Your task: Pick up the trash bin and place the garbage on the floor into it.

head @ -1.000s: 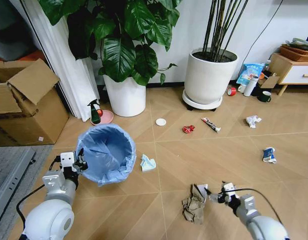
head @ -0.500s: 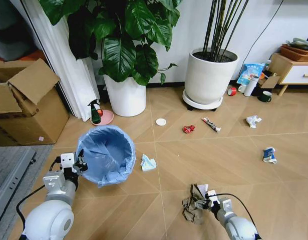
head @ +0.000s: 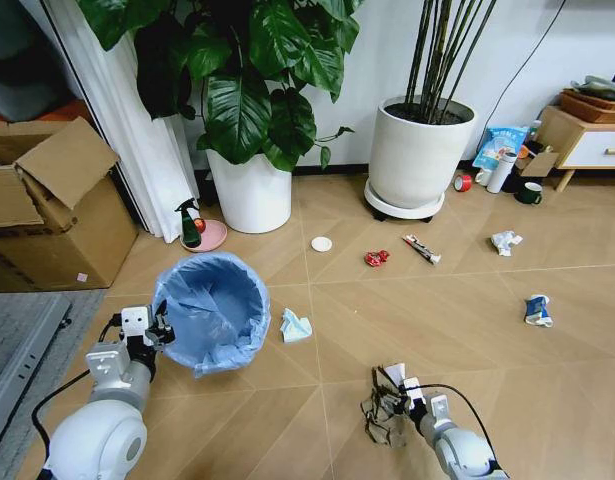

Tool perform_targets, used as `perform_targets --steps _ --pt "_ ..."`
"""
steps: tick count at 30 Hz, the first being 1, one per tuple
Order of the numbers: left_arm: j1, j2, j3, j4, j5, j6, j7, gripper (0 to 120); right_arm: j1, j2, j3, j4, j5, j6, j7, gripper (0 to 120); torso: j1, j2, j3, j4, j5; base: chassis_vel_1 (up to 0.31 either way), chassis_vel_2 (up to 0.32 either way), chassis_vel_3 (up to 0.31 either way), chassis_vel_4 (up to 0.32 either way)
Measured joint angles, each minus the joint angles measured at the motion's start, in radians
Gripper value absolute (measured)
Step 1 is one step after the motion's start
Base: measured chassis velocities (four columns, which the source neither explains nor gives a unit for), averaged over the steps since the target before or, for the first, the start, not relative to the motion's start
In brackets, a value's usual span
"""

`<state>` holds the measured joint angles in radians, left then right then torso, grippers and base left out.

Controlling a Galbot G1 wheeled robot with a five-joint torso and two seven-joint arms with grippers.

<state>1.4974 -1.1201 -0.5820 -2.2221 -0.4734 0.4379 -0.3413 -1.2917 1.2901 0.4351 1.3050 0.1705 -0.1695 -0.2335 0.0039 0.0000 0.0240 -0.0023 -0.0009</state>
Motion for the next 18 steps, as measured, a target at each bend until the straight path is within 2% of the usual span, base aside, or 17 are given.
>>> perform_targets --steps 2,6,8,9,10,12,14,16,18 --pt "0.000 0.000 0.000 0.000 0.000 0.000 0.000 0 0.001 0.002 0.001 -0.003 -0.001 0.001 0.001 54 0.000 0.000 0.000 0.0000 0.0001 0.000 0.000 0.000 0.000" --pt "-0.001 0.000 0.000 0.000 0.000 -0.001 0.000 0 0.004 0.008 0.003 -0.009 -0.004 0.008 0.009 36 0.000 0.000 0.000 0.0000 0.0001 0.000 0.000 0.000 0.000" --pt "-0.002 0.000 0.001 0.000 0.000 -0.001 0.000 0 0.004 0.009 0.003 -0.009 -0.004 0.009 0.011 33 0.000 0.000 0.000 0.0000 0.0001 0.000 0.000 0.000 0.000" --pt "-0.003 0.000 0.001 0.001 0.000 -0.001 0.000 0 0.004 0.010 0.003 -0.009 -0.005 0.009 0.013 26 0.000 0.000 0.000 0.0000 0.0001 0.000 0.000 0.000 0.000" --pt "-0.003 0.000 0.001 0.001 0.000 -0.001 0.000 0 0.004 0.010 0.003 -0.009 -0.005 0.009 0.013 26 0.000 0.000 0.000 0.0000 0.0001 0.000 0.000 0.000 0.000" --pt "-0.004 0.001 0.002 0.002 -0.001 -0.001 0.000 0 0.005 0.013 0.005 -0.009 -0.005 0.010 0.020 13 0.000 0.000 0.000 0.0000 0.0001 0.000 0.000 0.000 0.000" --pt "-0.004 0.002 0.002 0.002 -0.001 0.000 0.000 0 0.005 0.013 0.007 -0.006 -0.001 0.010 0.026 10 0.000 0.000 0.000 0.0000 0.0002 0.000 0.000 0.000 0.000" --pt "-0.005 0.003 0.004 0.002 -0.001 0.003 0.001 0 0.001 0.012 0.012 0.027 0.020 0.012 0.044 0 0.000 0.000 0.000 0.0000 0.0003 0.000 0.000 0.000 0.000" --pt "-0.005 0.003 0.006 0.003 -0.002 0.006 0.001 0 -0.002 0.007 0.016 0.050 0.034 0.012 0.050 0 0.000 0.000 0.000 0.0000 0.0005 0.000 0.000 0.000 0.000"
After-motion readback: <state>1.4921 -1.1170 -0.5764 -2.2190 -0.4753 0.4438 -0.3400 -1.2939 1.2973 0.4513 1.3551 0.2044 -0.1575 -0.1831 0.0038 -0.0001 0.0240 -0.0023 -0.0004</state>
